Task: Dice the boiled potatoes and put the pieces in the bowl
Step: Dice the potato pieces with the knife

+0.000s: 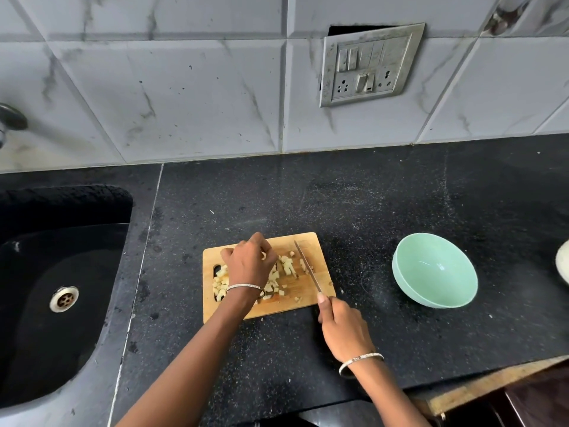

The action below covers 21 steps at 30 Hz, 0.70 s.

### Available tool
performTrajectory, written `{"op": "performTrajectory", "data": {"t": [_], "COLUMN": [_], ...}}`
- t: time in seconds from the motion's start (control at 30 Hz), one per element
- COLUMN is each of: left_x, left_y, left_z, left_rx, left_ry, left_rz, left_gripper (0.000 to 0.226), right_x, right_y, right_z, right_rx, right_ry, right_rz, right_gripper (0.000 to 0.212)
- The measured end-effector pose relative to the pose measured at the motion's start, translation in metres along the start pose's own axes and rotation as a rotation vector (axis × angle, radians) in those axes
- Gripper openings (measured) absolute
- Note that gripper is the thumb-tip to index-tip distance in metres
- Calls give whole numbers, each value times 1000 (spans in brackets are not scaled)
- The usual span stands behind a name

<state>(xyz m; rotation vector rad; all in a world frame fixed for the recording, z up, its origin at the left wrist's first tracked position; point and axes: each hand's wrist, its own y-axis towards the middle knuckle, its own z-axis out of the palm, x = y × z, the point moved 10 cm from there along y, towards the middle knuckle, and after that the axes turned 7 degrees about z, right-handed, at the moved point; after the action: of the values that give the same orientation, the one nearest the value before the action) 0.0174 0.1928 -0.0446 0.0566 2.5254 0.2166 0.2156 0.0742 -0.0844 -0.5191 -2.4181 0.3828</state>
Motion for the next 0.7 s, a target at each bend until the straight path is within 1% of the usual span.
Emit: {"op": "performTrajectory", "data": {"t": [0.17, 0.23, 0.3, 0.43, 0.53, 0.6, 0.7], "left_x": [-5, -4, -3, 1, -2, -5, -11], "left_y": [-4, -5, -5, -4, -4, -6, -9], "left_z": [11, 11, 9, 5, 2, -6, -14], "left_rx": [88, 85, 72, 63, 75, 48, 14], "left_ry": [-41, -51, -40, -9, 38, 80, 163], "left_rz": [72, 94, 107, 130, 181, 191, 198], "left_gripper": [9, 8, 12, 21, 12, 5, 6], "right_x": [10, 11, 12, 11, 14, 14, 15], "right_y": [0, -2, -5, -5, -6, -7, -7], "right_z": [3, 3, 2, 5, 8, 10, 16], "right_rx": [-24, -34, -42, -24, -24, -13, 39], "right_ry": [-62, -68, -61, -84, -106, -111, -100], "right_rz": [-16, -32, -48, -8, 19, 28, 24], "right_gripper": [50, 50, 51, 50, 51, 51, 53]}}
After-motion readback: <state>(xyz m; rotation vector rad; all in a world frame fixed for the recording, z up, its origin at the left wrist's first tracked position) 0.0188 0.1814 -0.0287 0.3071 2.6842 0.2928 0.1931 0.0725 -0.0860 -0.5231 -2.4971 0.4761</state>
